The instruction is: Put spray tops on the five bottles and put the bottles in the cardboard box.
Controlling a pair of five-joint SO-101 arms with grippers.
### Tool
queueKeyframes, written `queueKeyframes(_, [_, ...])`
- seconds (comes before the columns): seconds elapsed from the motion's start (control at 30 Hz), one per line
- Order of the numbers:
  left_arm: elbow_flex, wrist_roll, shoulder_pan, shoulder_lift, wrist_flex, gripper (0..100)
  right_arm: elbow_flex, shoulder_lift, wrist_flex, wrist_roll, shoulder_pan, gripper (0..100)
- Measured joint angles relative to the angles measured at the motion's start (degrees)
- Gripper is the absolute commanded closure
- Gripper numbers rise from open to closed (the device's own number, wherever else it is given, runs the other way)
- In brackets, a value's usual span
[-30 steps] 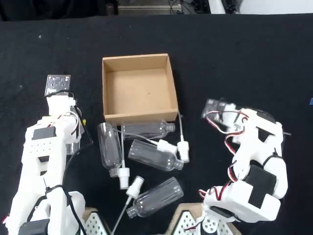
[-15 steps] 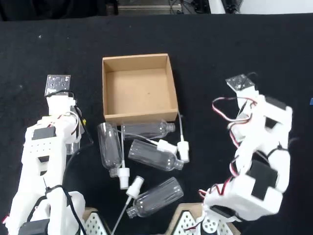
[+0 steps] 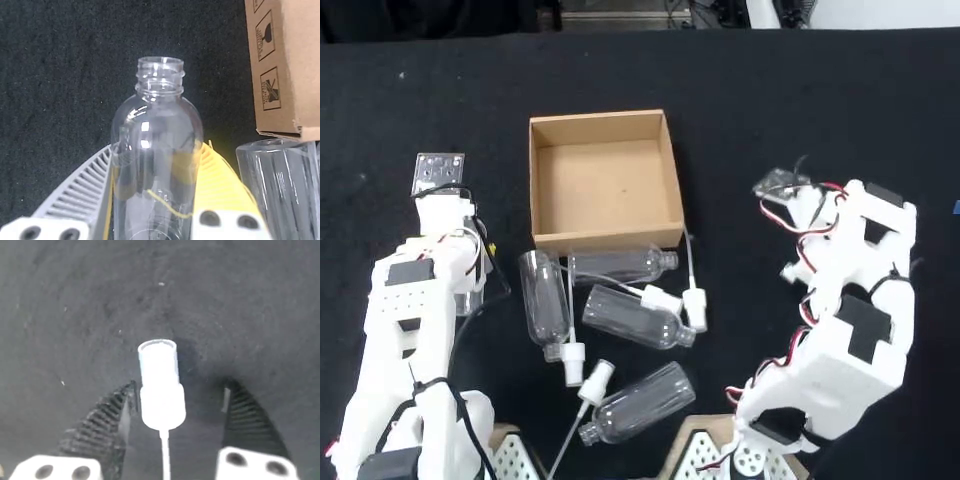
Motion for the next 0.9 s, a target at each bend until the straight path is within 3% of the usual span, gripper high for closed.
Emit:
queueKeyframes(0.07, [0.0,0.0,0.0,0.0,0.0,97,0.0,0.0,0.0,3.87,0.44,98.8])
queueKeyframes(0.23, [0.0,0.0,0.0,0.0,0.0,97,0.7,0.0,0.0,5.98,2.11,98.7])
queueKeyframes(0.33, [0.0,0.0,0.0,0.0,0.0,97,0.53,-0.53,0.18,3.08,3.43,98.8])
queueKeyframes(0.57, [-3.08,0.0,0.0,0.0,-1.32,97,-2.37,-15.47,0.44,-21.1,2.99,98.8])
queueKeyframes(0.9, [-13.36,0.0,1.85,0.0,-1.93,97,-2.64,-41.41,0.44,-56.09,-14.59,98.8])
